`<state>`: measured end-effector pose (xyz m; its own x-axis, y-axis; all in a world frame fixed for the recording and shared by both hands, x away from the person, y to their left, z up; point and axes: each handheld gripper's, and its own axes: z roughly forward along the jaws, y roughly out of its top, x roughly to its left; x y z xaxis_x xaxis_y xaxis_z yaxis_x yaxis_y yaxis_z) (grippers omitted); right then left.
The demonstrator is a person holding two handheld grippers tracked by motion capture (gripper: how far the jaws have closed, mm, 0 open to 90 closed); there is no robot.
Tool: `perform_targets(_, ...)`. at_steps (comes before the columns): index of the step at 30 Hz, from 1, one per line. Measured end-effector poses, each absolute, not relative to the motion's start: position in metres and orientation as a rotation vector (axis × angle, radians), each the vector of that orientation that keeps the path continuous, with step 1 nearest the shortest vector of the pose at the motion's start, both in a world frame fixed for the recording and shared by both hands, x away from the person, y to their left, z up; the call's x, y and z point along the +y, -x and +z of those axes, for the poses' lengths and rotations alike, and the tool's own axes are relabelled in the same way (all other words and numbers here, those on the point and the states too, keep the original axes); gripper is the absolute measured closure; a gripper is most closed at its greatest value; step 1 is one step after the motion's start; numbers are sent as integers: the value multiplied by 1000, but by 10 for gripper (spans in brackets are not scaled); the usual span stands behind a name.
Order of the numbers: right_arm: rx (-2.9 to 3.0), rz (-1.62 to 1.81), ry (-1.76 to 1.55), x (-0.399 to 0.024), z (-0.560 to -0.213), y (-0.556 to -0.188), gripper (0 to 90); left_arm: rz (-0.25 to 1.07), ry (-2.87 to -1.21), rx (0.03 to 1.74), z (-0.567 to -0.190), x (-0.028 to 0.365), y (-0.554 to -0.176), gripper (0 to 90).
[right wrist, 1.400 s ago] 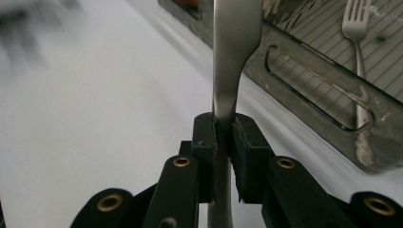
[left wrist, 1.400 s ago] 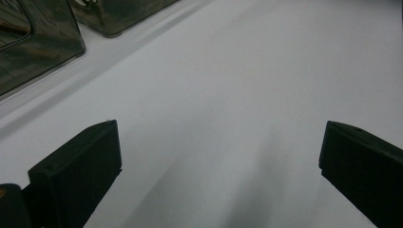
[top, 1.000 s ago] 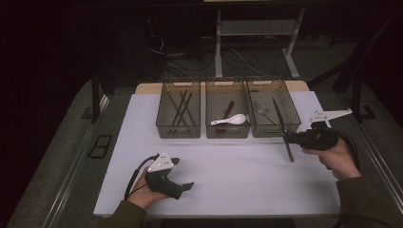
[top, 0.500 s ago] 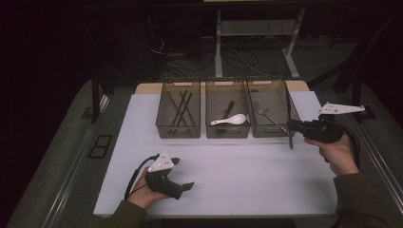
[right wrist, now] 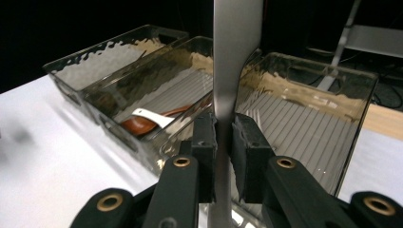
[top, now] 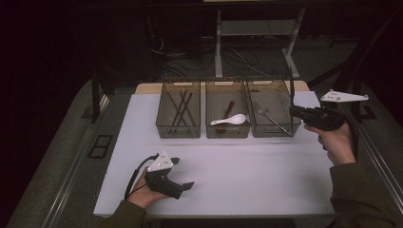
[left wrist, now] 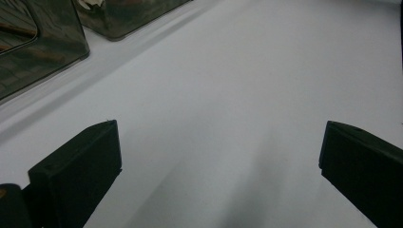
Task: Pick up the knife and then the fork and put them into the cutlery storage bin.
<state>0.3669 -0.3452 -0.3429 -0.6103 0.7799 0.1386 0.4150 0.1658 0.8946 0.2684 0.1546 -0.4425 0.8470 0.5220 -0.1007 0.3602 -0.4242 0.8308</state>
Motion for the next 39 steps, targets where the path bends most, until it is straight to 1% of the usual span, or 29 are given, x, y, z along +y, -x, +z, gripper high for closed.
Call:
perform_targets(9, 2060, 1388, -1155, -341, -335, -387, 796, 211, -2058, 644, -442, 155, -268, 0)
perform_targets(14, 2055, 1340, -1180, -341, -336, -401, 796, 212, -2058, 641, -443, 154, -268, 0)
perform_targets(26, 2113, 1207, -1283, -341, -356, -433, 795, 211, -2060, 642, -443, 155, -268, 0)
perform_targets(39, 2240, 1053, -1357, -338, -377, -448, 795, 210, -2060, 643, -443, 155, -268, 0)
